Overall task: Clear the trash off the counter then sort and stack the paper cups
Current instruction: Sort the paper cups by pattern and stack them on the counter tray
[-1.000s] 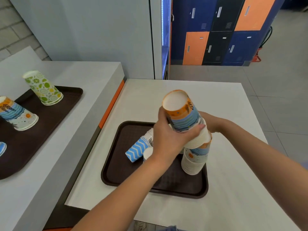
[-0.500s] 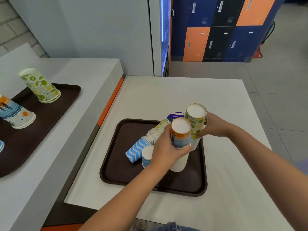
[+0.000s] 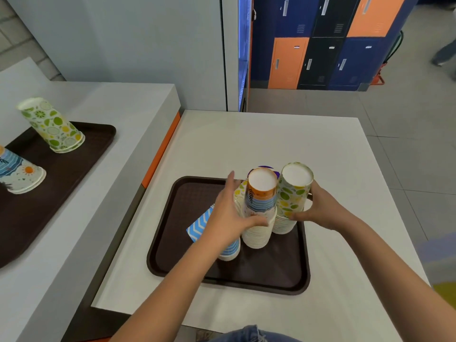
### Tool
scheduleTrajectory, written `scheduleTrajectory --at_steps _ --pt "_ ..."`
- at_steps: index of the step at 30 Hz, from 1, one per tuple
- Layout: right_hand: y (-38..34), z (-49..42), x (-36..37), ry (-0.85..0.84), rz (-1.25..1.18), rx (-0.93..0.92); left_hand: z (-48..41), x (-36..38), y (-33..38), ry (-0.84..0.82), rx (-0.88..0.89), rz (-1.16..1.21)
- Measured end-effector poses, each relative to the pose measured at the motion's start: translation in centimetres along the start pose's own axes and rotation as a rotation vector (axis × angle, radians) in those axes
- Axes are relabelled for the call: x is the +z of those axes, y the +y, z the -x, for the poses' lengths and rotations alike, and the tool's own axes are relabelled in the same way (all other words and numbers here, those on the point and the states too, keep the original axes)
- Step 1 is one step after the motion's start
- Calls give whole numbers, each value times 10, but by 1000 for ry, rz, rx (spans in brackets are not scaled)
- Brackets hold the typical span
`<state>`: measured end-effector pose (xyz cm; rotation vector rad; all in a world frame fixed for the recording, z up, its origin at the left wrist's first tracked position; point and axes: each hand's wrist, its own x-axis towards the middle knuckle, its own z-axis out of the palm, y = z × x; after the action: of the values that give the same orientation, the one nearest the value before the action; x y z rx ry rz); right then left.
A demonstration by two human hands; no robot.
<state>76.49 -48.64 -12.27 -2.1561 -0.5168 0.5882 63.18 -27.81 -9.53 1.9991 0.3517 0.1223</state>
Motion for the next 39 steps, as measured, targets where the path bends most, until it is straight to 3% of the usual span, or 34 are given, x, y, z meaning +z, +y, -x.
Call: scheduleTrajectory --at_steps 3,6,8,10,13,16,19,23,26,29,35,39 --pt "-2 19 3 178 75 -17 7 -33 -29 82 -85 95" --pt "-23 56 16 676 -57 -53 8 -60 -76 149 -216 0" --pt "-43 81 33 861 -121 -174 7 -68 -105 73 -286 -102" --pt "-60 95 54 767 -82 -313 5 -66 -125 -15 -337 -127" --pt "-85 91 84 406 89 -552 0 -57 -133 -72 -319 -156" --pt "-113 63 106 195 200 -663 -5 -52 -134 -85 -261 -228" --pt "-149 23 122 135 467 -579 -11 -57 -140 -85 -215 -309" --pt "-178 -49 138 -62 1103 -219 -17 -76 -150 -83 -181 -489" --pt "-169 -92 152 -176 1352 -7 -20 -89 -159 -92 -167 -546" --pt "-151 -110 164 -285 1377 79 -22 -98 -166 -91 -152 -531" --pt "-134 -110 178 -328 1278 -1 -20 -106 -182 -153 -205 -503" --pt "-132 -110 180 -294 1289 -96 -20 -118 -179 -81 -236 -309"
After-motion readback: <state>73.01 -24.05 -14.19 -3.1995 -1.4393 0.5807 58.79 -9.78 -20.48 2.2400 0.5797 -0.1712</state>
